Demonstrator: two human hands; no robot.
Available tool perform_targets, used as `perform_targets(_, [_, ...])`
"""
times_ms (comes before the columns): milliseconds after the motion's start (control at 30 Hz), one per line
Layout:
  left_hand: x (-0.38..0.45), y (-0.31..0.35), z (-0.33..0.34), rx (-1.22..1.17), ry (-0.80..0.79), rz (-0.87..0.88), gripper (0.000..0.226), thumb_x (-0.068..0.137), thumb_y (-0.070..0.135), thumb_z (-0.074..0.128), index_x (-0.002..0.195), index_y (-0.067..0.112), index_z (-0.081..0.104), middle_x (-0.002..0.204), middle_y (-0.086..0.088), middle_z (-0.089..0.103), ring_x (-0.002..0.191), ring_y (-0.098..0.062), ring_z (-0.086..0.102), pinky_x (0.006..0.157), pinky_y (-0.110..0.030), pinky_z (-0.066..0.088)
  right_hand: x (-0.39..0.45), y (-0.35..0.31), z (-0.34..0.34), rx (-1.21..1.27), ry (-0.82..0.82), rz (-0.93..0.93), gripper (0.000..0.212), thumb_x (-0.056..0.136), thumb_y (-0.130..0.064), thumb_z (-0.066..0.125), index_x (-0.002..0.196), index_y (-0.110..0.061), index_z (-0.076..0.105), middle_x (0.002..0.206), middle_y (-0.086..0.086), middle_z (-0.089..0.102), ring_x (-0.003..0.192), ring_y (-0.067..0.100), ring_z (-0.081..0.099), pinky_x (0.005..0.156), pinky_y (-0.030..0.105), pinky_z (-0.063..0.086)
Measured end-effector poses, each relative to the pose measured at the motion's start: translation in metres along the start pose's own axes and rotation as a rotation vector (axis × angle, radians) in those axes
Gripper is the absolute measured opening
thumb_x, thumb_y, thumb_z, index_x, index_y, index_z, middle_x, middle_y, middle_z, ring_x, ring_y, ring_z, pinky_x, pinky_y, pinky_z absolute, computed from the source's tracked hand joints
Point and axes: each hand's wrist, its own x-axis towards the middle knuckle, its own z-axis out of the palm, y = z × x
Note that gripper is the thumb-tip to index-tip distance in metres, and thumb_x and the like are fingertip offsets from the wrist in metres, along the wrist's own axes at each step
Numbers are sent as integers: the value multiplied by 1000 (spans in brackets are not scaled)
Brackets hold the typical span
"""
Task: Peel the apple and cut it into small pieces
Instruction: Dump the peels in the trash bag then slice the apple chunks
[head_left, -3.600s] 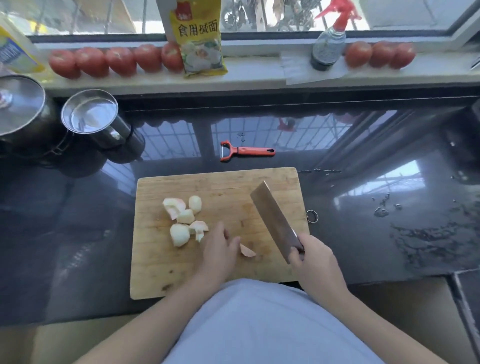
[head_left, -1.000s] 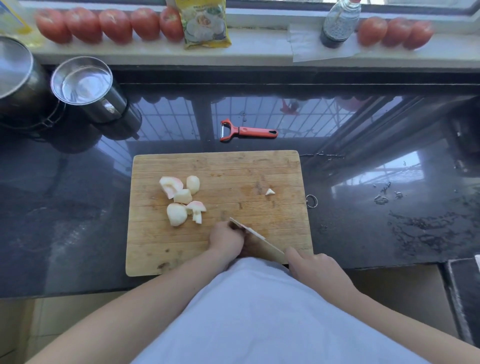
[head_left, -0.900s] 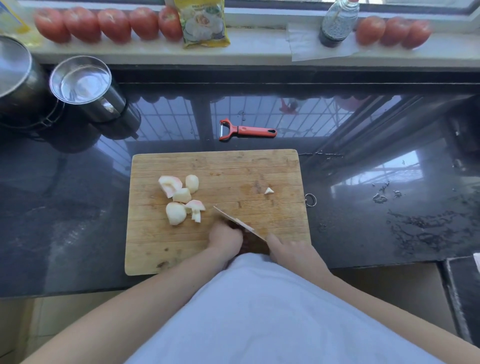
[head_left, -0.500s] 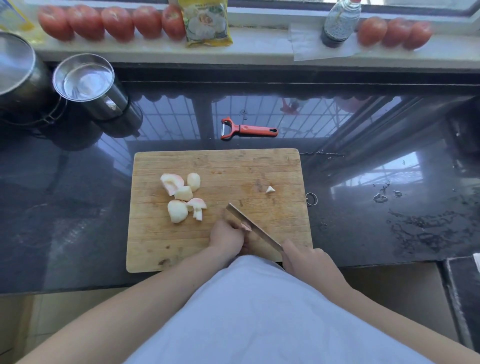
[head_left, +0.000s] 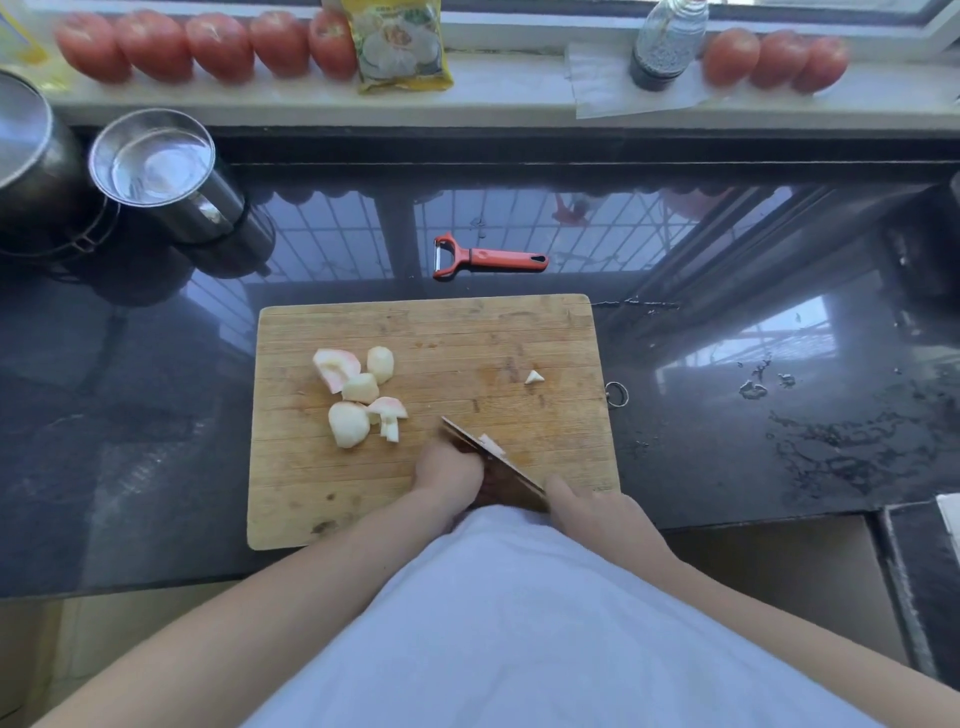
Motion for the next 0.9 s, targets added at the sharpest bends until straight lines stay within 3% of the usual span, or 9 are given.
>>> perform_targets(133, [-3, 5, -4, 58, -32, 0, 13, 96, 14, 58, 93, 13, 71, 84, 1, 67, 83, -21, 66, 62, -25, 44, 20, -16, -3, 91, 34, 26, 15, 92, -17, 39, 89, -21, 24, 81, 6, 64, 71, 39, 60, 57, 40, 39])
perform_targets(267, [-4, 1, -4, -30, -55, -20, 15, 99, 12, 63, 92, 0, 70, 75, -5, 69, 53, -8, 67, 45, -17, 50, 1, -5, -15, 128, 164, 84, 8, 94, -18, 49, 95, -16, 41, 73, 6, 62, 65, 40, 59, 53, 38, 39])
perform_targets(333, [-3, 2, -2, -128, -101, -42, 24, 102, 14, 63, 99, -8, 72, 83, -17, 75, 67, -20, 76, 62, -31, 64, -8, 3, -13, 84, 245, 82, 21, 83, -14, 68, 84, -14, 48, 55, 3, 56, 44, 36, 52, 40, 33, 31])
perform_targets(400, [-3, 7, -2, -146, -128, -39, 25, 104, 17, 59, 101, -5, 73, 93, -22, 76, 83, -31, 77, 71, -39, 65, -13, 8, -10, 116, 279, 88, 24, 81, -10, 70, 77, -13, 46, 47, 3, 51, 37, 37, 46, 36, 33, 31])
perform_targets(467, [-5, 9, -9, -101, -125, -50, 26, 105, 16, 53, 99, 0, 73, 94, -20, 76, 81, -30, 75, 61, -30, 63, -12, 10, -8, 143, 322, 55, 20, 83, -9, 66, 77, -11, 47, 49, 5, 52, 38, 39, 46, 37, 31, 28])
perform_targets(567, [-3, 3, -31, -135, -45, -128, 27, 102, 11, 46, 99, -1, 70, 90, -20, 75, 67, -31, 68, 57, -33, 58, -9, 6, -6, 100, 306, -29, 21, 81, -20, 58, 72, -16, 40, 44, 1, 40, 33, 34, 36, 34, 25, 12])
perform_targets(667, [-2, -7, -59, -253, 43, -171, 19, 101, 11, 50, 98, -1, 65, 82, -17, 69, 56, -27, 63, 49, -31, 52, -2, 10, 4, 35, 303, -111, 28, 78, -25, 56, 74, -22, 28, 44, -5, 28, 34, 30, 23, 30, 25, 21])
perform_targets(833, [-6, -5, -76, -352, 45, -122, 17, 101, 11, 51, 104, 1, 64, 85, -15, 70, 65, -24, 68, 56, -30, 56, 25, 38, -15, -132, 336, -67, 39, 66, -8, 77, 74, -19, 40, 45, -3, 38, 31, 31, 38, 33, 27, 30])
perform_targets(900, [-9, 0, -75, -386, 48, -93, 17, 101, 11, 52, 105, 1, 65, 84, -14, 70, 67, -25, 68, 59, -31, 56, 36, 49, -28, -179, 342, -78, 42, 59, -5, 79, 72, -18, 42, 46, -3, 39, 31, 29, 39, 35, 25, 25])
